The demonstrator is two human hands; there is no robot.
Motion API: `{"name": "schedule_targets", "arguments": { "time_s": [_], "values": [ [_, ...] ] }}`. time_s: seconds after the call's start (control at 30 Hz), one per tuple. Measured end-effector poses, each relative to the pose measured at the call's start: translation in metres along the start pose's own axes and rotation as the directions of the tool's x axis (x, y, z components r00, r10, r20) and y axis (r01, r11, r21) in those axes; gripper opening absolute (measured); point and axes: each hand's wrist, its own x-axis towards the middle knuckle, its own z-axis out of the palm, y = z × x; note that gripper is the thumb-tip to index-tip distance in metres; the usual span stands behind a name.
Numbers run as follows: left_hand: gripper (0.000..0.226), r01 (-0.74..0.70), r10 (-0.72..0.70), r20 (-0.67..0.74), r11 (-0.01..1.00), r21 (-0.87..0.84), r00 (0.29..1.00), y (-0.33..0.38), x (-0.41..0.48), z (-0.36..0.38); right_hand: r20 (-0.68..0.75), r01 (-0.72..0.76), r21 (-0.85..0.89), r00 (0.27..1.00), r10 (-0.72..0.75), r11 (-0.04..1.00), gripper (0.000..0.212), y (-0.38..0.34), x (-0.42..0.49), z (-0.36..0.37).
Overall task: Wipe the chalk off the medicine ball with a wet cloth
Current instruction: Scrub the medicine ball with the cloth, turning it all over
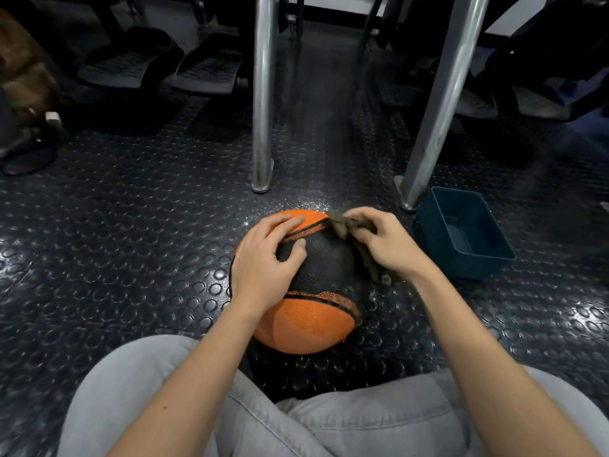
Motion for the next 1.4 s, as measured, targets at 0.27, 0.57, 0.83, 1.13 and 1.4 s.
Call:
{"name": "schedule_targets", "arguments": {
  "time_s": [0.27,0.57,0.83,1.13,1.4],
  "values": [
    [0.054,-0.016,0.017,0.018,1.000,-0.011,1.000,0.004,0.004,0.004,-0.133,-0.019,-0.221,0.991,-0.010,0.975,0.039,0.017,0.001,0.007],
    [0.051,0.031,-0.031,-0.007,0.999,-0.038,0.999,-0.004,0.005,0.001,-0.003,0.163,-0.297,0.985,-0.171,0.941,0.039,-0.013,-0.005,0.021],
    [0.050,-0.001,0.003,0.050,0.999,-0.041,0.999,0.001,0.004,0.002,-0.075,-0.238,-0.151,0.971,0.229,0.959,0.034,0.050,-0.002,0.002],
    [0.031,0.223,-0.212,0.075,0.951,-0.214,0.974,-0.016,0.034,-0.007,-0.147,0.310,-0.316,0.918,-0.369,0.897,0.053,-0.018,-0.025,0.046],
    [0.023,0.334,-0.337,0.037,0.902,-0.274,0.941,-0.037,0.042,-0.016,-0.407,-0.208,-0.282,0.910,0.080,0.937,0.053,0.039,-0.017,0.029]
  ]
}}
